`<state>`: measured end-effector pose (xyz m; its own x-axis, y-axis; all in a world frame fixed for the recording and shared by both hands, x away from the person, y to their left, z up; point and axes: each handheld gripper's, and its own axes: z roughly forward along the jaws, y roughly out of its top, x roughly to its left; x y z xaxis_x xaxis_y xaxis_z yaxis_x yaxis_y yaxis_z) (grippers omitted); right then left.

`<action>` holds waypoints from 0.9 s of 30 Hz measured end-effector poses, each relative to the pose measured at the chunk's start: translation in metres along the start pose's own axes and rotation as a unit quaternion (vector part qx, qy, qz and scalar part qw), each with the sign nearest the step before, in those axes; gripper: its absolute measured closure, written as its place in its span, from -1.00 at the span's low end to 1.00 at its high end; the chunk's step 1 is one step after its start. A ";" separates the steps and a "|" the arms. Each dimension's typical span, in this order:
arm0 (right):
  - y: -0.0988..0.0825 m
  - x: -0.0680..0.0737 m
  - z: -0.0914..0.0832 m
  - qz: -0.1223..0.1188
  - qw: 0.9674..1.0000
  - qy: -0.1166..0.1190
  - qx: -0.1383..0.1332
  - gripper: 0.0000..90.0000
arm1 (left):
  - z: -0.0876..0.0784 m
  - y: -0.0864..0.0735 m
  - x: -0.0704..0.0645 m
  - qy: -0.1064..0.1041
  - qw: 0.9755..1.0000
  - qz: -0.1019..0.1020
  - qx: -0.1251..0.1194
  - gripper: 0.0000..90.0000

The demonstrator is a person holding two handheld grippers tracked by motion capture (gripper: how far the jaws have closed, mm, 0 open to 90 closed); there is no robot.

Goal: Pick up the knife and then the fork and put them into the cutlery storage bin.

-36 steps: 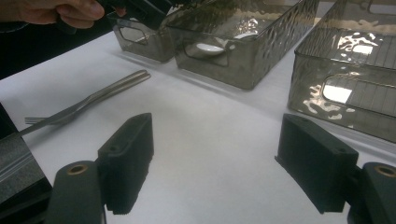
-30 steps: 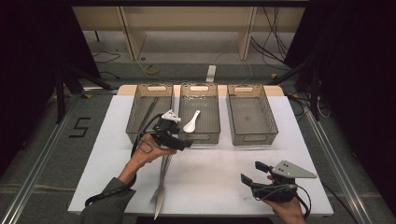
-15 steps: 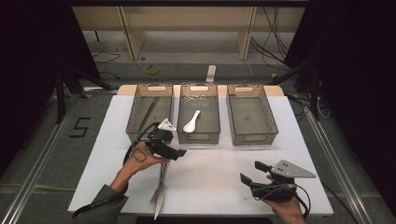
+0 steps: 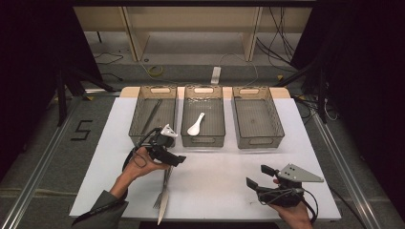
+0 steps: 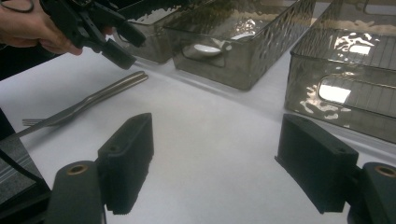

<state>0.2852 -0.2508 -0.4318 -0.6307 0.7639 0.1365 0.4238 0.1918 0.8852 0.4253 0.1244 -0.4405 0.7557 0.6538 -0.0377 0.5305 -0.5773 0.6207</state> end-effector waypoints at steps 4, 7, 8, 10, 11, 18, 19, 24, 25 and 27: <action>0.000 0.000 0.001 0.000 1.000 0.000 0.000 -0.38 | 0.001 0.000 0.000 -0.003 1.000 -0.002 -0.002 -0.56; 0.000 -0.001 0.001 0.002 1.000 0.000 0.001 -0.38 | 0.003 0.000 0.002 -0.014 1.000 -0.002 0.001 -0.35; 0.000 -0.001 0.001 0.002 1.000 0.001 0.000 -0.38 | 0.004 0.000 0.002 -0.020 1.000 0.000 0.001 -0.27; 0.000 -0.002 0.000 0.002 1.000 0.002 0.000 -0.38 | 0.004 0.000 0.003 -0.026 1.000 0.005 0.003 -0.06; 0.000 -0.002 0.000 0.003 1.000 0.002 0.000 -0.38 | 0.005 0.000 0.002 -0.026 1.000 0.004 0.004 0.06; 0.000 0.000 0.001 -0.002 1.000 0.003 0.002 -0.38 | 0.012 -0.002 0.000 -0.025 0.999 0.025 0.029 0.67; 0.000 0.000 0.001 -0.001 1.000 0.002 0.002 -0.38 | 0.015 -0.002 0.000 -0.027 0.999 0.026 0.034 0.73; 0.000 0.001 0.001 -0.002 1.000 0.001 0.002 -0.38 | 0.024 -0.008 0.002 -0.025 0.996 0.034 0.080 0.97; 0.000 0.001 0.001 -0.001 1.000 0.001 0.002 -0.38 | 0.025 -0.009 0.002 -0.025 0.996 0.034 0.085 0.97; 0.000 0.001 0.001 -0.003 1.000 0.002 0.003 -0.38 | 0.026 -0.010 0.003 -0.029 0.995 0.032 0.093 0.97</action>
<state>0.2856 -0.2493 -0.4320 -0.6358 0.7604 0.1324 0.4237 0.2005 0.8833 0.4320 0.1195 -0.4674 0.8085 0.5864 -0.0503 0.5377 -0.7012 0.4682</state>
